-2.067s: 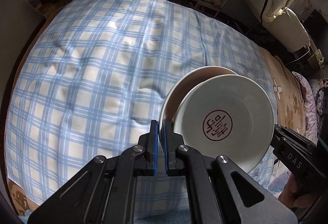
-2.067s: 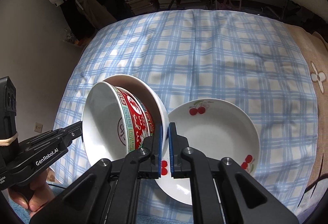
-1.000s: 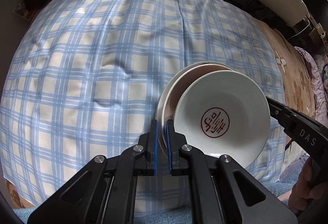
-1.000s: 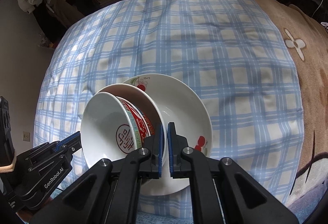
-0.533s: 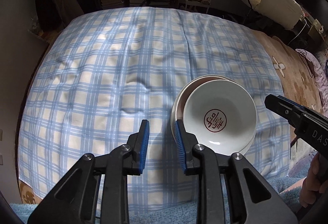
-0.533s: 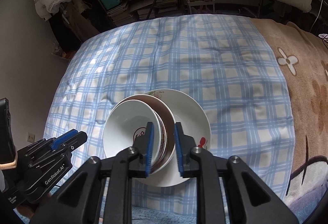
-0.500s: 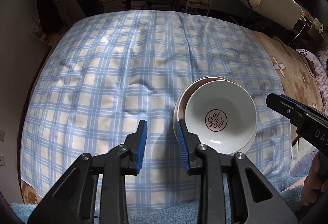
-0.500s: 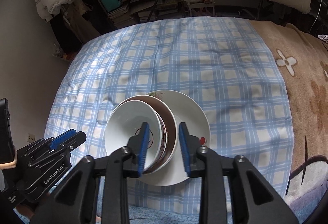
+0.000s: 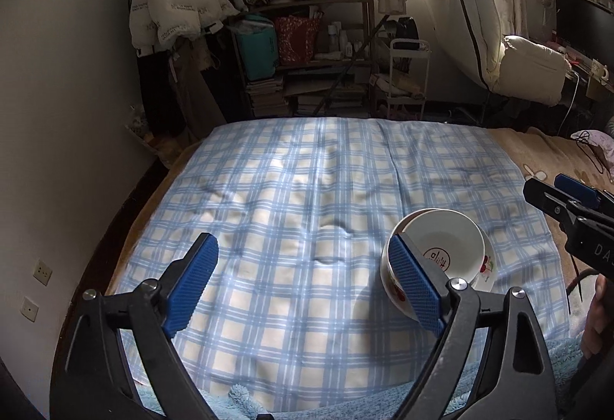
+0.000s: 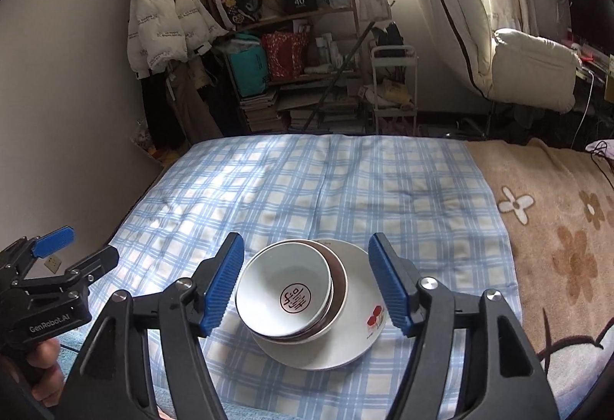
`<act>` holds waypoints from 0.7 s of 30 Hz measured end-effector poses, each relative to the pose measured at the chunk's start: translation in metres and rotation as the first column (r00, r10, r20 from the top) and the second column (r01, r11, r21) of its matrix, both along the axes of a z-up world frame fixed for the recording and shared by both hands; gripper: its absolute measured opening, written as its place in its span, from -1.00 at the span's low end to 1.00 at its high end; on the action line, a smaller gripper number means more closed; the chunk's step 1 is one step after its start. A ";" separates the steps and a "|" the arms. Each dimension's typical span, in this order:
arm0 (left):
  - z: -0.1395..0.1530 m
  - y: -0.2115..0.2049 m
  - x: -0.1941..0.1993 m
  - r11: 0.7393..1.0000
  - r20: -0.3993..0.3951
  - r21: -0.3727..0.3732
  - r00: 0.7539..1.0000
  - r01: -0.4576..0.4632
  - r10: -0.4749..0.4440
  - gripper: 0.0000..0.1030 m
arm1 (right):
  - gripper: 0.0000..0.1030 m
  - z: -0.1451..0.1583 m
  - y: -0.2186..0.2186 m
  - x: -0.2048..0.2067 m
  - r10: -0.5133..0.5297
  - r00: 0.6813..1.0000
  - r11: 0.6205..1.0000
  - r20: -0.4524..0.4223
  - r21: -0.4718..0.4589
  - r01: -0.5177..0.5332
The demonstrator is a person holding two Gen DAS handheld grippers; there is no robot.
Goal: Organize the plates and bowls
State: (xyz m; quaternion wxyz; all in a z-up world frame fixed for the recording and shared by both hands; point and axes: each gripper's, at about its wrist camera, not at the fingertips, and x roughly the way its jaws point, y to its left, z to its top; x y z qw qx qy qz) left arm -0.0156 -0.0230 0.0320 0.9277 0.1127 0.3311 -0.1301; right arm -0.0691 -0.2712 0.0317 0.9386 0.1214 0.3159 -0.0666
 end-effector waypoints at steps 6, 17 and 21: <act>0.008 0.024 -0.015 0.997 0.121 -0.013 0.990 -0.076 0.077 0.84 | 0.98 0.013 0.011 -0.014 0.002 0.995 0.999 0.099 -0.044 0.002; 0.004 0.037 -0.031 0.993 0.243 -0.010 0.963 -0.119 0.118 0.87 | 1.00 0.016 0.023 -0.023 -0.008 0.990 0.994 0.143 -0.109 0.024; -0.003 0.037 -0.030 0.991 0.237 0.012 0.963 -0.134 0.127 0.87 | 1.00 0.016 0.023 -0.024 -0.009 0.990 0.994 0.140 -0.105 0.024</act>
